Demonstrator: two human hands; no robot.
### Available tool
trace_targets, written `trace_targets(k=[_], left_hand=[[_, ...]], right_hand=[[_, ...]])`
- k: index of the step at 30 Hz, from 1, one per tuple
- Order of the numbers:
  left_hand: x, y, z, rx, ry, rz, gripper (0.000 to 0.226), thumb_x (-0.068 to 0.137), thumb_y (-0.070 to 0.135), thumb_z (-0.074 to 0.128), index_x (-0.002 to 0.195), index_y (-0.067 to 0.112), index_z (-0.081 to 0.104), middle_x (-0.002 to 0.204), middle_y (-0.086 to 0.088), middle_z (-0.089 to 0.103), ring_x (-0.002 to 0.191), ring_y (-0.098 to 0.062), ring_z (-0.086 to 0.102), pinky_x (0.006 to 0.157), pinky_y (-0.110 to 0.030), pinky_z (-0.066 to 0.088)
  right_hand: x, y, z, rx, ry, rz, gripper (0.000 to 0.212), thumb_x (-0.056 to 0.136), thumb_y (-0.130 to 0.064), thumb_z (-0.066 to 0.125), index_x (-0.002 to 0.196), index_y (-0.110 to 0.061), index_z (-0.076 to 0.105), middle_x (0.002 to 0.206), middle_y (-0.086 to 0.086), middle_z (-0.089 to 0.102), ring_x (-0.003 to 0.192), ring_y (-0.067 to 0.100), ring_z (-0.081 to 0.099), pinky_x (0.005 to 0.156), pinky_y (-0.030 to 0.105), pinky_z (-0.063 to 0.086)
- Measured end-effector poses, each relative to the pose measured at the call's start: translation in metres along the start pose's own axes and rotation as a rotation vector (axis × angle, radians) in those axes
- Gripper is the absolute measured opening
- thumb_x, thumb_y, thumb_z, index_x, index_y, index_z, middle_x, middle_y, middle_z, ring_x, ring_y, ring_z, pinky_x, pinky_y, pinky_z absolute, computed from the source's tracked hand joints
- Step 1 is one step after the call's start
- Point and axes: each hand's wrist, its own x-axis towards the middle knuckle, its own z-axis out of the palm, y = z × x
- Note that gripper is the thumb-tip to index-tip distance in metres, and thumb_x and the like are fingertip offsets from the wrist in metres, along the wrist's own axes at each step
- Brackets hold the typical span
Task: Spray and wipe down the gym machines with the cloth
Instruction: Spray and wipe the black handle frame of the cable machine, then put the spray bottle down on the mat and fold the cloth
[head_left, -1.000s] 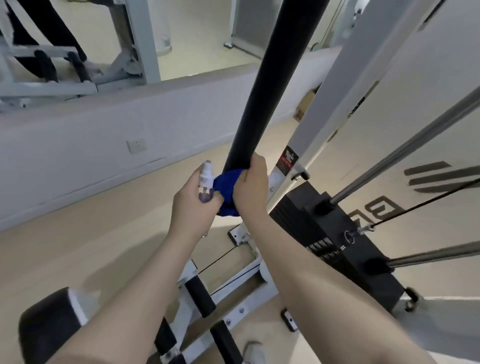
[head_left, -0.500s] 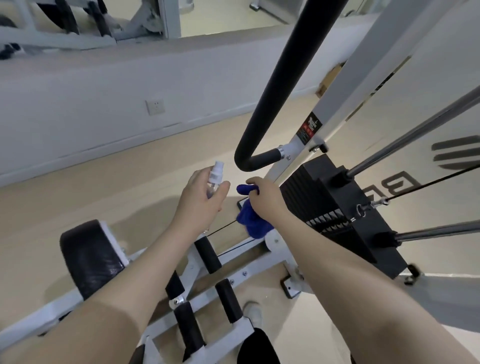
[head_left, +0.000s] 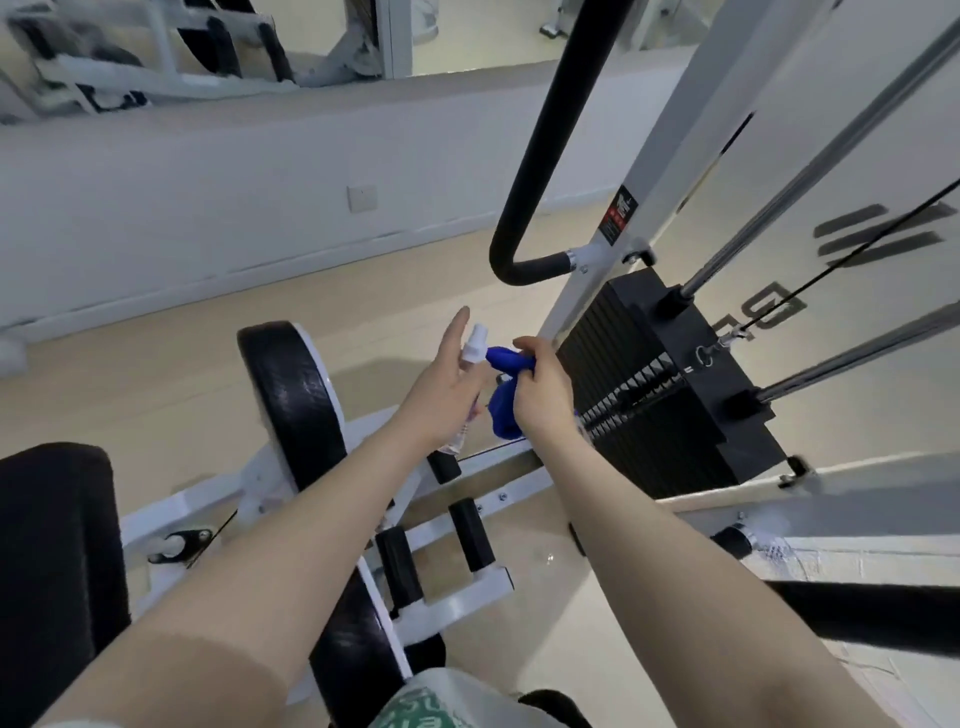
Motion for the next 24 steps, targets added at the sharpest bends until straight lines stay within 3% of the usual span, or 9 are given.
trace_targets(k=[3, 6, 8, 11, 15, 18, 20, 22, 24], left_hand=[[-0.028, -0.014, 0.025, -0.053, 0.071, -0.037, 0.057, 0.098, 0.021, 0.04, 0.145, 0.037, 0.013, 0.114, -0.008, 0.052, 0.063, -0.015, 0.052, 0.058, -0.024, 0.045], [-0.064, -0.036, 0.055, -0.082, 0.078, -0.039, 0.044, 0.097, 0.022, 0.04, 0.138, 0.033, 0.028, 0.094, -0.006, 0.056, 0.067, -0.019, 0.052, 0.063, -0.03, 0.046], [-0.085, -0.052, 0.075, -0.155, 0.111, -0.032, 0.04, 0.095, 0.019, 0.04, 0.133, 0.031, 0.033, 0.087, -0.005, 0.057, 0.068, -0.022, 0.051, 0.065, -0.036, 0.046], [-0.121, -0.075, 0.105, -0.255, 0.214, -0.006, 0.043, 0.096, 0.017, 0.037, 0.135, 0.033, 0.03, 0.086, -0.006, 0.058, 0.063, -0.022, 0.053, 0.061, -0.035, 0.047], [-0.183, -0.089, 0.141, -0.229, 0.187, -0.007, 0.045, 0.095, 0.014, 0.036, 0.136, 0.033, 0.03, 0.082, -0.006, 0.057, 0.058, -0.018, 0.052, 0.054, -0.031, 0.047], [-0.227, -0.106, 0.144, -0.264, 0.174, -0.052, 0.031, 0.095, 0.014, 0.037, 0.124, 0.026, 0.041, 0.076, -0.005, 0.054, 0.06, -0.018, 0.05, 0.052, -0.028, 0.046], [-0.25, -0.126, 0.138, -0.329, 0.165, -0.072, 0.014, 0.097, 0.016, 0.038, 0.102, 0.023, 0.049, 0.073, -0.006, 0.052, 0.057, -0.017, 0.049, 0.053, -0.029, 0.043], [-0.278, -0.152, 0.126, -0.357, 0.177, -0.123, 0.017, 0.098, 0.022, 0.039, 0.087, 0.022, 0.052, 0.075, -0.007, 0.054, 0.056, -0.014, 0.052, 0.055, -0.03, 0.042], [-0.31, -0.186, 0.106, -0.348, 0.196, -0.21, 0.017, 0.097, 0.02, 0.04, 0.088, 0.021, 0.055, 0.077, -0.006, 0.057, 0.063, -0.017, 0.054, 0.061, -0.032, 0.046]], right_hand=[[-0.028, 0.027, -0.006, -0.127, -0.052, -0.086, 0.037, 0.092, 0.0, 0.036, 0.123, -0.011, 0.052, 0.115, 0.01, 0.058, 0.101, 0.024, 0.056, 0.082, 0.031, 0.044], [-0.062, 0.06, -0.018, -0.036, -0.124, 0.022, 0.04, 0.093, 0.001, 0.031, 0.125, -0.013, 0.05, 0.113, 0.005, 0.056, 0.091, 0.014, 0.053, 0.078, 0.027, 0.039], [-0.08, 0.082, -0.026, 0.057, -0.171, 0.088, 0.037, 0.093, 0.0, 0.032, 0.121, -0.013, 0.052, 0.112, 0.007, 0.058, 0.097, 0.019, 0.055, 0.082, 0.031, 0.043], [-0.113, 0.111, -0.042, -0.011, -0.246, 0.002, 0.033, 0.092, 0.0, 0.037, 0.116, -0.01, 0.057, 0.107, 0.008, 0.061, 0.096, 0.021, 0.056, 0.079, 0.028, 0.044], [-0.165, 0.143, -0.059, -0.159, -0.299, -0.02, 0.027, 0.09, -0.003, 0.038, 0.105, -0.008, 0.059, 0.092, 0.005, 0.059, 0.086, 0.02, 0.054, 0.071, 0.03, 0.041], [-0.197, 0.151, -0.057, -0.297, -0.389, -0.045, 0.021, 0.091, -0.007, 0.038, 0.096, -0.01, 0.058, 0.084, 0.002, 0.056, 0.082, 0.02, 0.051, 0.071, 0.03, 0.039], [-0.215, 0.151, -0.046, -0.35, -0.466, -0.079, 0.018, 0.092, -0.007, 0.037, 0.09, -0.011, 0.055, 0.077, 0.0, 0.053, 0.075, 0.018, 0.049, 0.066, 0.029, 0.037], [-0.236, 0.155, -0.029, -0.385, -0.543, -0.11, 0.018, 0.092, -0.007, 0.038, 0.09, -0.006, 0.056, 0.08, 0.004, 0.054, 0.075, 0.019, 0.048, 0.066, 0.029, 0.036], [-0.263, 0.16, -0.001, -0.417, -0.631, -0.092, 0.019, 0.092, -0.009, 0.039, 0.097, -0.007, 0.057, 0.087, 0.006, 0.055, 0.077, 0.02, 0.048, 0.068, 0.029, 0.037]])
